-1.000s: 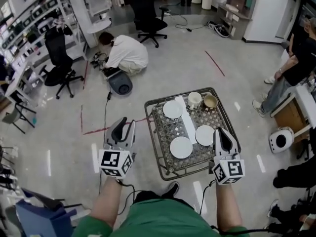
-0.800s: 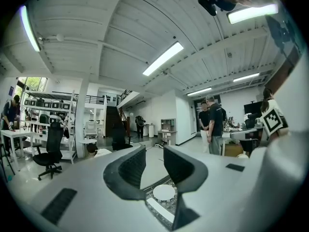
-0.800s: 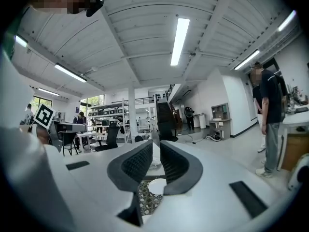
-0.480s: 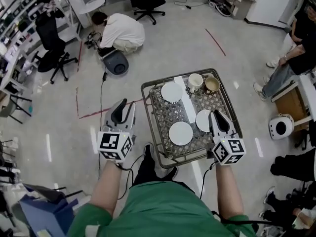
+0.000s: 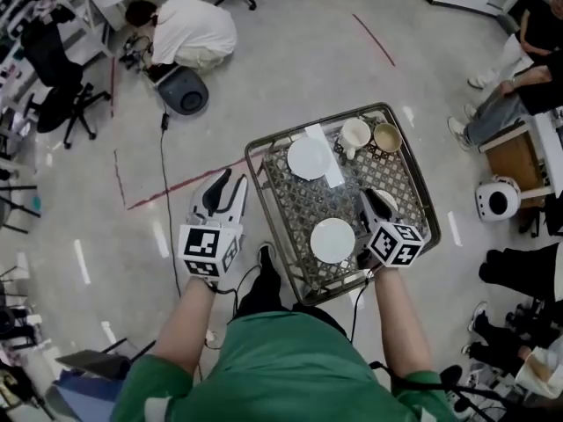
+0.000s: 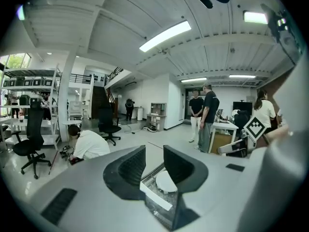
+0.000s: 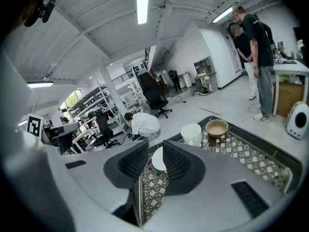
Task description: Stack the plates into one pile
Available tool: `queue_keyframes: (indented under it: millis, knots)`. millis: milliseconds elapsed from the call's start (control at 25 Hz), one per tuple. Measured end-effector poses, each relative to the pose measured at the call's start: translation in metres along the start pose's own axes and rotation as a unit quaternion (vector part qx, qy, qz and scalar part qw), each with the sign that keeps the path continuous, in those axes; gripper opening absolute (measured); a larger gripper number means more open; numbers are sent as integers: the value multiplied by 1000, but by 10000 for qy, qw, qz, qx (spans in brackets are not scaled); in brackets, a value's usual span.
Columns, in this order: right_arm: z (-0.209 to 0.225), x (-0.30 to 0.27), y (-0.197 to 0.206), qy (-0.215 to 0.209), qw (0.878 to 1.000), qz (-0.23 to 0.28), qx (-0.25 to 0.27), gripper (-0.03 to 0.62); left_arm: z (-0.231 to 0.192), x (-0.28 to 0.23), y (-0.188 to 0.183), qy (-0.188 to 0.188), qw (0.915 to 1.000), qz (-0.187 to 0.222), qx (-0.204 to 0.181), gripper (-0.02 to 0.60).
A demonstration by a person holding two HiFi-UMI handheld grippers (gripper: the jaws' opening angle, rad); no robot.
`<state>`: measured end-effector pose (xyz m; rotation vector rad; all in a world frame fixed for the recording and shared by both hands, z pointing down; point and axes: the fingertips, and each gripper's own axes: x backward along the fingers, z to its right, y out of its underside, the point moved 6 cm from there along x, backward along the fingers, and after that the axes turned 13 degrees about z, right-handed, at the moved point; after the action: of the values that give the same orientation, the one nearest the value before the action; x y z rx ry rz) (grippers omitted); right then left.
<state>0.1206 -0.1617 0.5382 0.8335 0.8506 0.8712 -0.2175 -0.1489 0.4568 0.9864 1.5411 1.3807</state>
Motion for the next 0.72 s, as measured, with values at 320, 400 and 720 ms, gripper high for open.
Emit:
queue_keyframes:
  millis: [320, 400, 720]
  knots:
    - [12, -68, 69, 635, 9906, -743, -957, 126, -31, -22, 53, 561, 9947, -851, 143, 126]
    - [18, -86, 82, 763, 9870, -849, -1134, 127, -37, -30, 61, 676, 9929, -976, 121, 126]
    - [36, -129, 131, 1107, 9570, -1024, -2476, 149, -59, -37, 80, 831, 9880, -1291, 158, 126]
